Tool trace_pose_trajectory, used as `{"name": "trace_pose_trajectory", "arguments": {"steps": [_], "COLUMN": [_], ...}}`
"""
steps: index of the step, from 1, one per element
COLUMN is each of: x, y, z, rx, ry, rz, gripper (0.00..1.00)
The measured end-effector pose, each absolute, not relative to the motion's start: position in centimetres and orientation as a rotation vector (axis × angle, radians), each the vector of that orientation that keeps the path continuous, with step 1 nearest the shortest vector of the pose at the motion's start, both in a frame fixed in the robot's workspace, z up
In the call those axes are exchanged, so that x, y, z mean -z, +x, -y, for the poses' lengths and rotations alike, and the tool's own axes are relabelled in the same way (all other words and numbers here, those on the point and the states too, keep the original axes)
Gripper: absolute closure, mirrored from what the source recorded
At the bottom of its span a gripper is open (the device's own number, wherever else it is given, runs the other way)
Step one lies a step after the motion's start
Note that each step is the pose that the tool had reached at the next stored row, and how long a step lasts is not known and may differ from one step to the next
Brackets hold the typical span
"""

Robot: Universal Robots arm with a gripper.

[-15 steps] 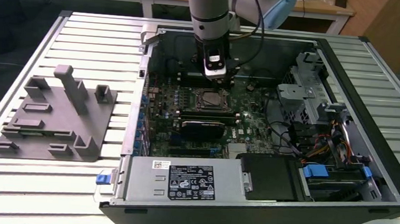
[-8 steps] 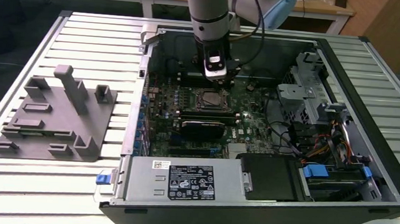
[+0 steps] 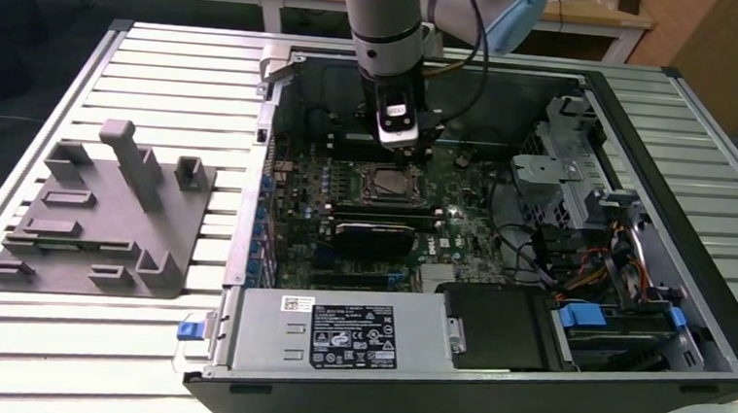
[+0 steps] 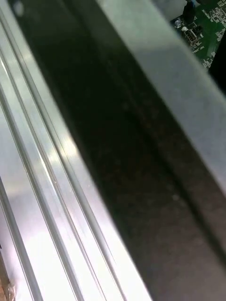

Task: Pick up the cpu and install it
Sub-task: 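Install the first cpu locking lever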

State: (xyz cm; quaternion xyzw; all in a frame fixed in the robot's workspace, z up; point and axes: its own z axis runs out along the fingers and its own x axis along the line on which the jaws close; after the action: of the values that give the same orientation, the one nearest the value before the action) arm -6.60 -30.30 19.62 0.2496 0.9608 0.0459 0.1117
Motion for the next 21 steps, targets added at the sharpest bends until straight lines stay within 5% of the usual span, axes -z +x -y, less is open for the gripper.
{"name": "trace_pose_trajectory", "arguments": {"steps": [21], "x": [-20.2], "y": [-7.8], "z": [30.3], "rx": [-0.193], "ry": [0.814], "rz": [-2.805], "gripper": [0.89]}}
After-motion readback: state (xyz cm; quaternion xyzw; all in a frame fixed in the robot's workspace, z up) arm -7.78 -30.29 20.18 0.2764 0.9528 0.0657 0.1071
